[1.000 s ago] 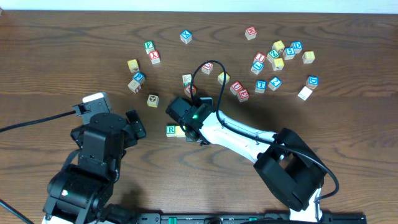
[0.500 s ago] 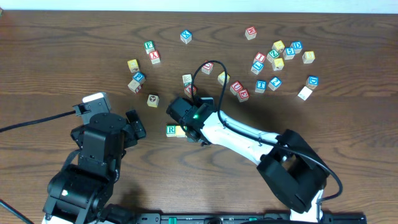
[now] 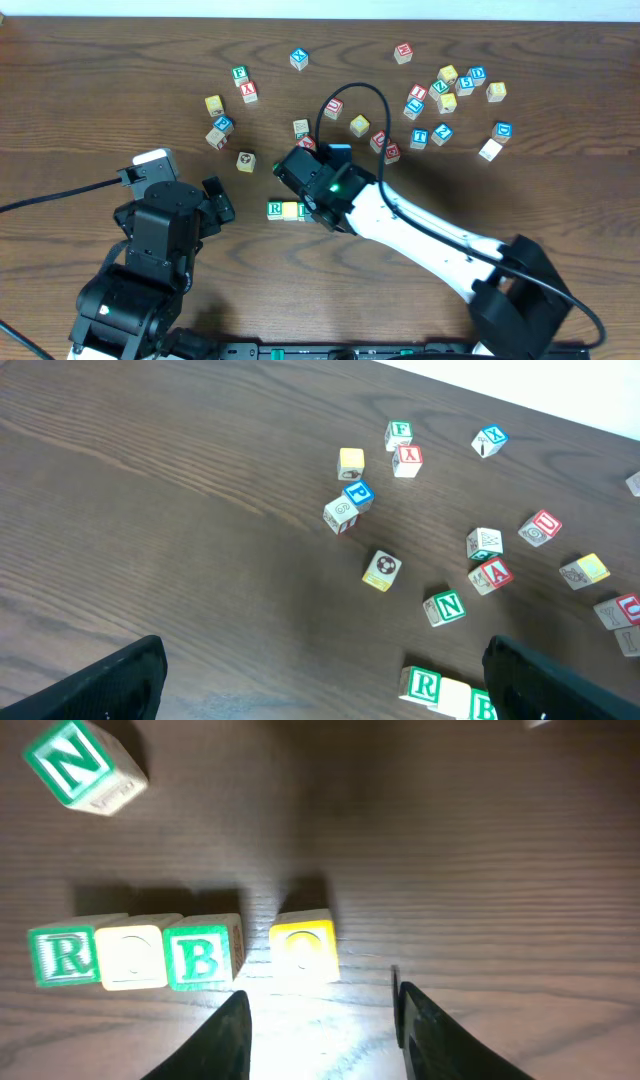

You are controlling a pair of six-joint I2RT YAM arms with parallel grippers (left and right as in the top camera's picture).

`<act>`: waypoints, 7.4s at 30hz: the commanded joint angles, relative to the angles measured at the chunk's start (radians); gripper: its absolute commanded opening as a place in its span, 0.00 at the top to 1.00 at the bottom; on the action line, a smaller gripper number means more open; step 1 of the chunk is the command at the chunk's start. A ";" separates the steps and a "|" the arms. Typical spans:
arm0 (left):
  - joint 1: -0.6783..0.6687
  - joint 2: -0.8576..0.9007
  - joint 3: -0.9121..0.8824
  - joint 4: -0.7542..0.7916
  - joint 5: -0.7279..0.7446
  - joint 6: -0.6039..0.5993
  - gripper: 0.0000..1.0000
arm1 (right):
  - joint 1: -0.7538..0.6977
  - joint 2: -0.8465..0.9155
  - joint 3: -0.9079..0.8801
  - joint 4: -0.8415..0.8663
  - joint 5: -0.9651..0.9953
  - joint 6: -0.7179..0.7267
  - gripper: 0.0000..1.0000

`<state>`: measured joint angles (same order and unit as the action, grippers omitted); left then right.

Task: Spell out ROBOT
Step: 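Raise the right gripper and move it back toward the blue T block, then hover the right gripper above the blue T block, then lower the right gripper onto the blue T block and close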

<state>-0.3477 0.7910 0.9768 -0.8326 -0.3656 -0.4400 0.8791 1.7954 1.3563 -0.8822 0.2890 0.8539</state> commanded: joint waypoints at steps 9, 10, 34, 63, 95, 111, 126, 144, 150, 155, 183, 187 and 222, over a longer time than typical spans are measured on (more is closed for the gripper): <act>0.005 -0.001 0.023 -0.001 -0.013 0.014 0.01 | -0.133 -0.100 0.013 -0.119 0.079 0.006 0.44; 0.005 -0.001 0.023 -0.001 -0.013 0.014 0.01 | -0.163 -0.100 0.018 -0.130 0.064 0.006 0.44; 0.005 0.000 0.023 -0.001 -0.013 0.014 0.01 | -0.517 0.040 0.031 0.087 0.004 -0.144 0.38; 0.005 -0.001 0.023 -0.001 -0.013 0.014 0.01 | -0.625 0.204 0.031 0.282 -0.063 -0.406 0.31; 0.005 -0.001 0.023 -0.001 -0.013 0.014 0.01 | -0.604 0.261 0.031 0.355 -0.031 -0.407 0.39; 0.005 -0.001 0.023 -0.001 -0.013 0.014 0.01 | -0.605 0.261 0.031 0.357 -0.006 -0.406 0.55; 0.005 0.000 0.023 -0.001 -0.013 0.014 0.01 | -0.604 0.270 0.030 0.364 -0.007 -0.398 0.54; 0.005 0.000 0.023 -0.001 -0.013 0.014 0.01 | -0.604 0.277 0.021 0.363 -0.007 -0.395 0.53; 0.005 0.000 0.023 -0.001 -0.013 0.014 0.01 | -0.604 0.278 0.021 0.361 -0.008 -0.395 0.55; 0.005 -0.001 0.023 -0.001 -0.013 0.014 0.01 | -0.604 0.279 0.021 0.358 -0.011 -0.395 0.56; 0.005 0.000 0.023 -0.001 -0.013 0.014 0.01 | -0.603 0.285 0.017 0.350 -0.010 -0.387 0.61; 0.005 0.000 0.023 -0.001 -0.013 0.014 0.01 | -0.603 0.285 0.017 0.352 -0.011 -0.387 0.70; 0.005 -0.001 0.023 -0.001 -0.013 0.014 0.01 | -0.596 -0.160 0.136 0.078 -0.056 -0.424 0.84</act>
<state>-0.3477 0.7910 0.9768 -0.8326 -0.3653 -0.4400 0.2718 1.7321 1.4738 -0.7681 0.2577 0.4366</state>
